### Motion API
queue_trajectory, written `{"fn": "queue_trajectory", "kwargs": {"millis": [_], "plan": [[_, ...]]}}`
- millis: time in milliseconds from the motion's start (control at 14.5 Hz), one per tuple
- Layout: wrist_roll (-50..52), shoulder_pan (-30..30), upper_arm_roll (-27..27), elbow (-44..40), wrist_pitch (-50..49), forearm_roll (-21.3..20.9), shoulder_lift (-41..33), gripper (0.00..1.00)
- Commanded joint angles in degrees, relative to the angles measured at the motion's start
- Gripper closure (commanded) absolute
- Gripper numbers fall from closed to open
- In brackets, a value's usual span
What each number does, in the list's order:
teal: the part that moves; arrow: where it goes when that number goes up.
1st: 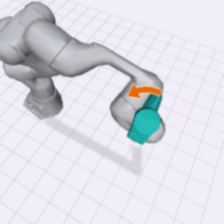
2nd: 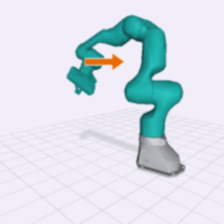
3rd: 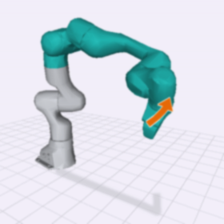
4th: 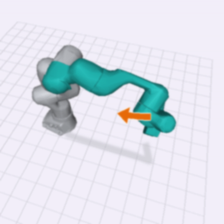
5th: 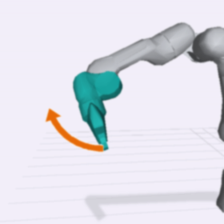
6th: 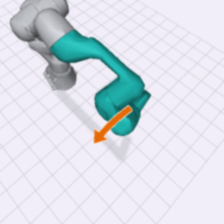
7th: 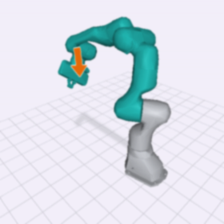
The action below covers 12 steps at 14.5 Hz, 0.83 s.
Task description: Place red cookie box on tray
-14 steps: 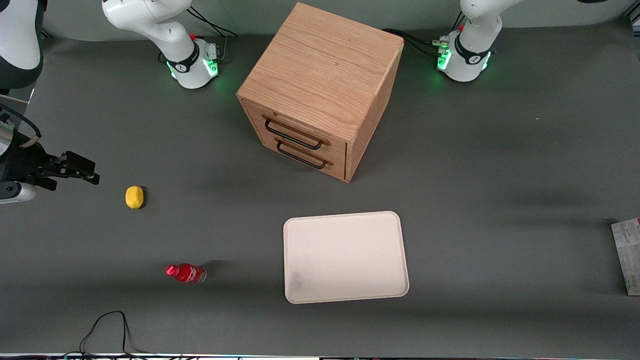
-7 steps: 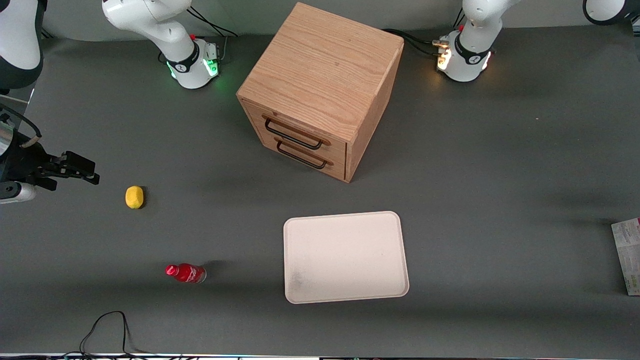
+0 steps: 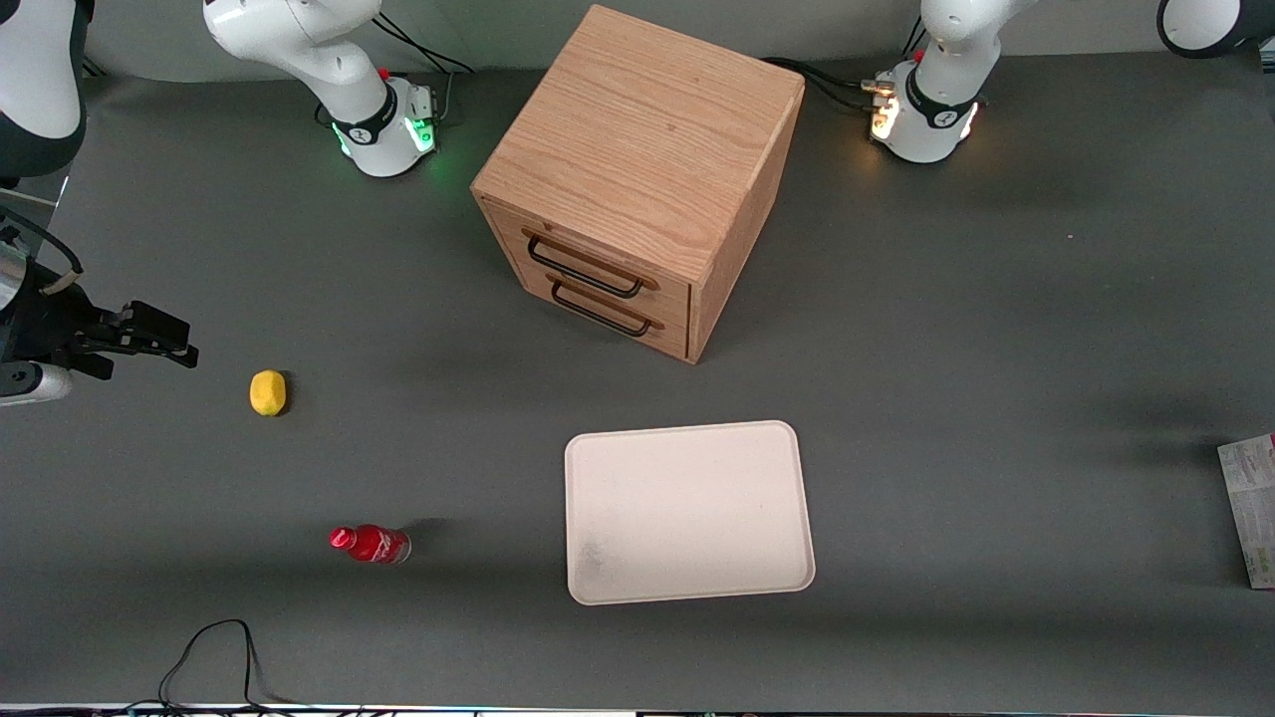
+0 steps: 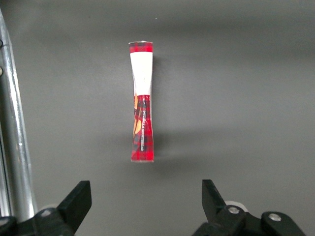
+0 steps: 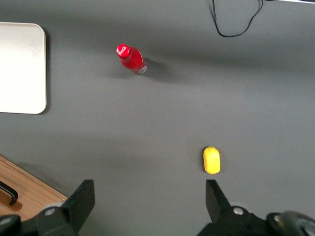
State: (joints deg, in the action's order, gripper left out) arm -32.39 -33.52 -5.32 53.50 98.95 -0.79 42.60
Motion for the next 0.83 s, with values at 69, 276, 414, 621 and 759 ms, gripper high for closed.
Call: {"fn": "queue_trajectory", "kwargs": {"millis": [69,276,414,621,759], "plan": [[3.12,1.09,0.49,5.73,10.10,-0.79,2.12,0.00],[3.03,1.52,0.40,5.74,15.73,-0.71,5.55,0.00],[2.86,1.88,0.49,5.74,19.51,-0.79,8.10,0.00],[2.86,2.40,0.40,5.74,23.90,-0.71,11.70,0.00],[2.77,2.67,0.40,5.74,26.89,-0.71,14.17,0.00]]}}
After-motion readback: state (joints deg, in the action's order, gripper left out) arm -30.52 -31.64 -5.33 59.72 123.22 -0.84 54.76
